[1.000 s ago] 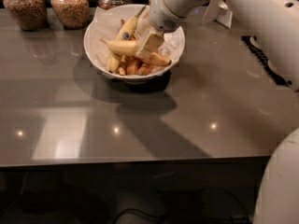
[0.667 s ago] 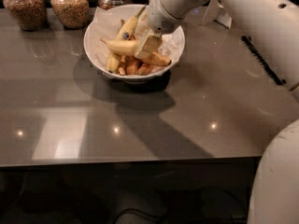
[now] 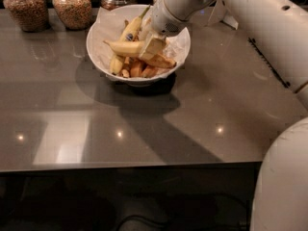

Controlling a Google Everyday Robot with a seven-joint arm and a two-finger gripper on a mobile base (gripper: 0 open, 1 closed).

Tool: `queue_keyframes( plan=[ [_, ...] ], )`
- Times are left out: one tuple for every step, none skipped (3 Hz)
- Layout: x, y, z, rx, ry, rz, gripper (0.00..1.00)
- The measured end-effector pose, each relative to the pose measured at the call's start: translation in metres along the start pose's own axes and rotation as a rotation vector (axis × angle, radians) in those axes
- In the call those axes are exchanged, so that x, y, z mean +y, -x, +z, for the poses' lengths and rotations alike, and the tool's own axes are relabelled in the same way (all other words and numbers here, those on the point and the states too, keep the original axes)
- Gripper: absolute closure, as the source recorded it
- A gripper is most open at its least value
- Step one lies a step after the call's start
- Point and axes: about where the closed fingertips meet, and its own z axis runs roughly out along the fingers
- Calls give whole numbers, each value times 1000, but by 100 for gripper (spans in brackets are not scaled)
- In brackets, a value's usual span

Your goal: Pick banana from white bowl

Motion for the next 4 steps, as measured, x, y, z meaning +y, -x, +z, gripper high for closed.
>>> queue_keyframes(
  plan=[
    [1, 0, -2, 1, 0, -2, 92],
    [3, 3, -26, 1, -26, -20, 100],
    [5, 7, -59, 8, -63, -45, 100],
    [16, 7, -94, 24, -80, -79, 100]
  ],
)
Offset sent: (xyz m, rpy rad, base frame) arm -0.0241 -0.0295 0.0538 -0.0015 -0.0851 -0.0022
